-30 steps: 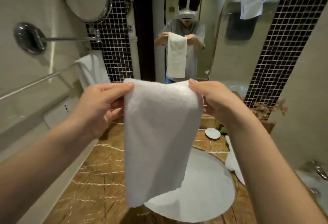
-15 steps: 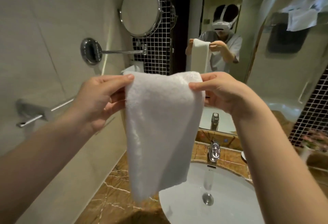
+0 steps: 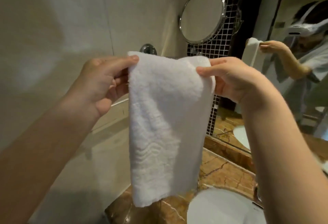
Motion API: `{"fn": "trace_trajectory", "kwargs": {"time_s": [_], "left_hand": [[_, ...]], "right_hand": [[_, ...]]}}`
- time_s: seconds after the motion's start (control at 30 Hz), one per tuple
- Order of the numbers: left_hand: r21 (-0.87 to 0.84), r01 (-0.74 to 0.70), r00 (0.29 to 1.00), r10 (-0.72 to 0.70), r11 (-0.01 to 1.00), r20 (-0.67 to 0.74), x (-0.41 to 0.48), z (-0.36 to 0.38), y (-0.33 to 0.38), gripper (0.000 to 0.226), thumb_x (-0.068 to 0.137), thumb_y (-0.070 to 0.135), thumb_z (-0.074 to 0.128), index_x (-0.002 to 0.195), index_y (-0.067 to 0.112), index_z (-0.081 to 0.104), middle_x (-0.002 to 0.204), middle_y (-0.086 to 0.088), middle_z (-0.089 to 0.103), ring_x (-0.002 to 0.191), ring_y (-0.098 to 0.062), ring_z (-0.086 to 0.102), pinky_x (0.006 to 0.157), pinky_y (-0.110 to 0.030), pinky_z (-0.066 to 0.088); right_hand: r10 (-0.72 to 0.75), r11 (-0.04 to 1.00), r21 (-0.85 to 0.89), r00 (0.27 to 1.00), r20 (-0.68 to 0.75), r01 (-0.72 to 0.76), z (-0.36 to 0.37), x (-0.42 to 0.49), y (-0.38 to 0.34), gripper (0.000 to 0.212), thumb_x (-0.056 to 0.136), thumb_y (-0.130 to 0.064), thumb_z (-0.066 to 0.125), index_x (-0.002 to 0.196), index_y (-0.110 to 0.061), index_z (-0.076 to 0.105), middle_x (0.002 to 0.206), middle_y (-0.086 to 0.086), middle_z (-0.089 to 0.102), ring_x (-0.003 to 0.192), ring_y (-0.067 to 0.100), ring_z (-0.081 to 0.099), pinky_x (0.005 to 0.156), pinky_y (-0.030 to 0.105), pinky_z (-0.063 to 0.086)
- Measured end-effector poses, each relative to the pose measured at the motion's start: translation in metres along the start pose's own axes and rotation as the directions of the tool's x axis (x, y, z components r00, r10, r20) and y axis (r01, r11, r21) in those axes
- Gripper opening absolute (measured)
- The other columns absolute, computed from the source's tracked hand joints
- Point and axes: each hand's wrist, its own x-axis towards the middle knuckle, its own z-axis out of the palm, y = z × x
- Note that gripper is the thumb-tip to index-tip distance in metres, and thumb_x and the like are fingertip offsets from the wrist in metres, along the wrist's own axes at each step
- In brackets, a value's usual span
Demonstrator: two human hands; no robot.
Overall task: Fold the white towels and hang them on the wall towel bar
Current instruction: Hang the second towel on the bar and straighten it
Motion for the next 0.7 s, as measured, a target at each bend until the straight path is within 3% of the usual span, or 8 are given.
{"fn": "trace_trajectory", "kwargs": {"time_s": [0.1,0.3,0.47,0.53,0.7], "left_hand": [[0.028,-0.032,0.996,0.034,0.999,-0.088,0.003,-0.003,0.007,0.008,0.083,0.012,0.066,0.075,0.011,0.065,0.072,-0.003,0.066,0.062,-0.01,0.062,0.055,-0.02,0.054],[0.048,-0.116,0.971,0.123,0.992,-0.203,0.006,-0.004,0.03,0.013,0.086,0.007,0.061,0.074,0.012,0.063,0.06,0.002,0.067,0.053,-0.006,0.063,0.049,-0.017,0.051],[0.079,-0.204,0.937,0.218,0.976,-0.275,0.021,-0.003,0.055,0.014,0.086,0.006,0.062,0.073,0.011,0.062,0.056,0.003,0.065,0.052,-0.006,0.063,0.052,-0.019,0.053],[0.119,-0.234,0.924,0.259,0.965,-0.28,0.031,-0.003,0.065,0.015,0.086,0.007,0.064,0.071,0.012,0.062,0.056,0.003,0.065,0.052,-0.006,0.063,0.052,-0.019,0.052],[0.151,-0.298,0.893,0.331,0.943,-0.305,0.059,0.004,0.091,0.018,0.083,0.007,0.068,0.067,0.011,0.062,0.055,0.003,0.066,0.052,-0.007,0.063,0.053,-0.019,0.052]], "right_hand": [[-0.017,1.0,0.018,0.997,0.071,0.016,0.007,0.022,-0.005,0.015,0.083,0.0,0.063,0.097,0.001,0.07,0.093,0.013,0.072,0.078,0.021,0.068,0.072,0.036,0.058],[-0.046,0.999,0.032,0.975,0.217,0.04,0.027,0.07,-0.02,0.032,0.082,-0.002,0.064,0.113,0.008,0.064,0.104,0.019,0.065,0.086,0.026,0.062,0.079,0.037,0.053],[-0.092,0.993,0.096,0.952,0.291,0.066,0.045,0.106,-0.049,0.032,0.083,0.001,0.062,0.114,0.008,0.062,0.105,0.018,0.068,0.083,0.024,0.068,0.074,0.034,0.057],[-0.107,0.988,0.139,0.946,0.306,0.067,0.05,0.117,-0.063,0.032,0.085,0.002,0.059,0.116,0.008,0.061,0.104,0.015,0.068,0.077,0.02,0.07,0.062,0.028,0.057],[-0.112,0.965,0.261,0.917,0.384,0.009,0.059,0.144,-0.091,0.019,0.092,0.0,0.049,0.105,-0.005,0.062,0.093,0.003,0.069,0.07,0.013,0.07,0.054,0.023,0.054]]}}
